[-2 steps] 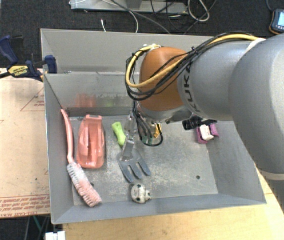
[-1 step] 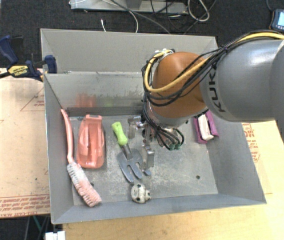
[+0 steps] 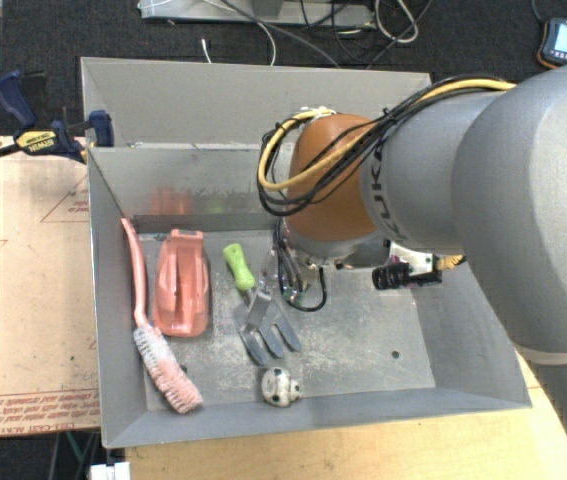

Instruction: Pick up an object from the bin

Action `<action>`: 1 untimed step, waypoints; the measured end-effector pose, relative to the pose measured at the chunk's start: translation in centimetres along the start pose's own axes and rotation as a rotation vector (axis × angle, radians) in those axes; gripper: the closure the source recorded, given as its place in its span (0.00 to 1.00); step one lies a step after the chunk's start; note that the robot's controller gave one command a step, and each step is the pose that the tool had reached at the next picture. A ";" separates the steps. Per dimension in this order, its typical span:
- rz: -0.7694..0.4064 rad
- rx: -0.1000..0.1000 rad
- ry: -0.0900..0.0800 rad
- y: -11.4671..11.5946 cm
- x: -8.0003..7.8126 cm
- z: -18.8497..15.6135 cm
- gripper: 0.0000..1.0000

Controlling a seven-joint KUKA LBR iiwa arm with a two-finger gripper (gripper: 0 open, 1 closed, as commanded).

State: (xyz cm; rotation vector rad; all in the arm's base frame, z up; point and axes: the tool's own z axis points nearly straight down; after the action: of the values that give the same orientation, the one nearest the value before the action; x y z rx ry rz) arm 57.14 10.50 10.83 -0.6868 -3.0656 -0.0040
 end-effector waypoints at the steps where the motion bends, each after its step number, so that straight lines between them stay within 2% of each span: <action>1: -0.558 -0.003 -0.009 1.1 -1.0 3.0 0.00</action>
Offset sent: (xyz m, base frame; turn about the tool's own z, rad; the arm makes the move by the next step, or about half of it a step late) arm -0.0018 0.0159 -0.0383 0.1386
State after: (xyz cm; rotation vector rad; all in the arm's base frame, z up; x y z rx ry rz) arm 58.52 11.05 7.81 0.1840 -3.1460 -0.0052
